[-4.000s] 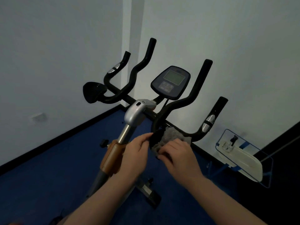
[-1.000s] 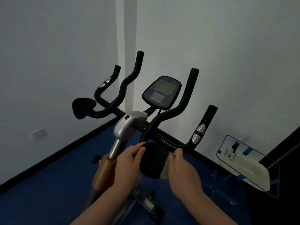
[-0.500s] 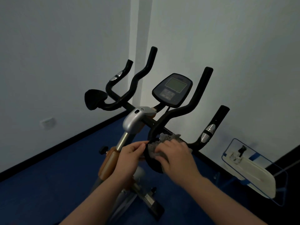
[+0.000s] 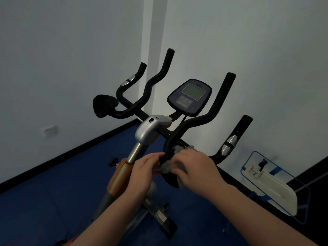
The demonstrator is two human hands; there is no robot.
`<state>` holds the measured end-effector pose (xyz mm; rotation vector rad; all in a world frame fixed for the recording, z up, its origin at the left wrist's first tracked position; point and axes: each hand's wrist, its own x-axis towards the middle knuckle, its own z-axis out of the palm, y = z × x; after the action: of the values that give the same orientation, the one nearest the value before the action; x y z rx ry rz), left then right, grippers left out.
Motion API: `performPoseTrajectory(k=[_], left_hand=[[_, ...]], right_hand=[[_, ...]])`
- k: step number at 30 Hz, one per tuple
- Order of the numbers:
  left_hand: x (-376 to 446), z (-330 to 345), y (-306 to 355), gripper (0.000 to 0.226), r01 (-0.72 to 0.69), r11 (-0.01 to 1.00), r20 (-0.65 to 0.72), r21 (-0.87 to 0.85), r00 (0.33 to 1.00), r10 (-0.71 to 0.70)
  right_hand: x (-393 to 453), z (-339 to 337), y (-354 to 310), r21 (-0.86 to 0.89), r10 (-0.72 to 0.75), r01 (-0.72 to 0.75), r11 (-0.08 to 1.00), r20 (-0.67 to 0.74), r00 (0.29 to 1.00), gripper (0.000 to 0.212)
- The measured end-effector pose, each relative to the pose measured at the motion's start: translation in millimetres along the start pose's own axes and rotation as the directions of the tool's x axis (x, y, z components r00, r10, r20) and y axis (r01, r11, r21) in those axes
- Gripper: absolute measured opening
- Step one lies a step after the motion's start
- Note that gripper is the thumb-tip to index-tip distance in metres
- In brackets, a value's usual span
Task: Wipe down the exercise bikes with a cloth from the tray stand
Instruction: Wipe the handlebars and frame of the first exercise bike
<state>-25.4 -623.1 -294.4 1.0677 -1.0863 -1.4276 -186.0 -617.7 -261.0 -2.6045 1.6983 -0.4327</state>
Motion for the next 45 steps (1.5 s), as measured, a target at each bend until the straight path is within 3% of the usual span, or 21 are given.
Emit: performPoseTrajectory(k=[2,4,6,9,11,13,15,16,20,25,27,29,32,35,38,41,45], left_hand=[[-0.8,0.0,-1.6,0.031,-0.024,0.999,-0.003,0.024,1.0,0.024],[0.5,2.1,-5.7,0.031,-0.033,0.999,-0.023,0.024,0.999,0.034],[3.4,6.3,-9.0,0.029,-0.025,1.0,-0.033,0.009,0.999,0.025],[8.6,9.8,-12.1,0.03,-0.042,0.998,-0.028,0.037,0.999,0.043],[10.5,8.3,-13.0,0.029,-0.076,0.994,-0.009,0.076,0.997,0.076],[9.9,6.7,-15.2,0.025,-0.106,0.986,0.009,0.127,0.994,0.106],[7.5,7.9,-17.9,0.022,-0.132,0.978,0.022,0.164,0.991,0.131],[6.2,9.5,-19.3,0.022,-0.149,0.974,0.026,0.173,0.989,0.146],[5.4,13.1,-20.2,0.024,-0.17,0.962,0.034,0.216,0.986,0.166],[7.7,10.1,-19.7,0.027,-0.175,0.945,0.061,0.275,0.985,0.164],[8.5,11.4,-19.4,0.029,-0.184,0.94,0.066,0.287,0.983,0.172],[8.5,15.2,-20.9,0.031,-0.195,0.93,0.074,0.313,0.981,0.18],[9.5,22.6,-23.1,0.034,-0.246,0.869,0.087,0.428,0.969,0.231],[10.9,33.8,-24.0,0.034,-0.343,0.775,0.119,0.53,0.935,0.333],[11.9,45.5,-27.2,0.034,-0.337,0.734,0.058,0.59,0.924,0.377],[12.5,52.5,-30.5,0.036,-0.332,0.71,-0.009,0.621,0.903,0.43],[14.3,61.1,-34.3,0.033,-0.293,0.659,-0.091,0.693,0.871,0.483]], right_hand=[[3.7,5.2,-9.8,0.037,0.108,-0.104,0.994,-0.148,0.983,0.012],[-4.0,17.0,-19.5,0.027,0.142,-0.139,0.99,-0.168,0.975,0.014],[-15.3,21.9,-18.3,-0.035,0.036,-0.039,0.999,-0.086,0.996,0.013],[-21.1,3.1,-4.8,-0.039,-0.103,0.11,0.993,0.151,0.983,0.015],[-14.7,-10.8,3.9,-0.03,-0.087,0.096,0.995,0.228,0.97,0.018],[-4.5,-18.4,7.3,0.026,0.0,-0.002,1.0,0.087,0.996,0.015],[3.1,-13.8,4.2,0.086,0.096,-0.086,0.993,-0.116,0.989,0.013],[3.8,-7.0,1.0,0.086,0.123,-0.111,0.99,-0.152,0.981,0.014],[-15.8,14.6,-1.9,0.022,0.075,-0.073,0.997,-0.1,0.992,0.016],[-19.1,-10.2,14.2,0.09,0.033,-0.038,0.995,0.06,0.998,0.015],[-10.2,-12.5,17.7,0.152,0.159,-0.147,0.977,-0.07,0.985,0.012],[-5.0,-5.1,14.4,0.225,0.335,-0.289,0.931,-0.208,0.919,0.012],[-19.6,19.7,-2.5,0.417,0.505,-0.379,0.826,-0.252,0.825,0.009],[-42.8,25.9,-12.7,0.521,0.544,-0.362,0.773,-0.249,0.801,0.009],[-37.0,16.4,1.0,0.553,0.578,-0.406,0.728,-0.176,0.797,0.008],[-18.7,13.3,13.4,0.569,0.612,-0.416,0.709,-0.205,0.763,0.005],[-31.4,19.4,12.6,0.591,0.492,-0.298,0.75,-0.196,0.849,0.006]])
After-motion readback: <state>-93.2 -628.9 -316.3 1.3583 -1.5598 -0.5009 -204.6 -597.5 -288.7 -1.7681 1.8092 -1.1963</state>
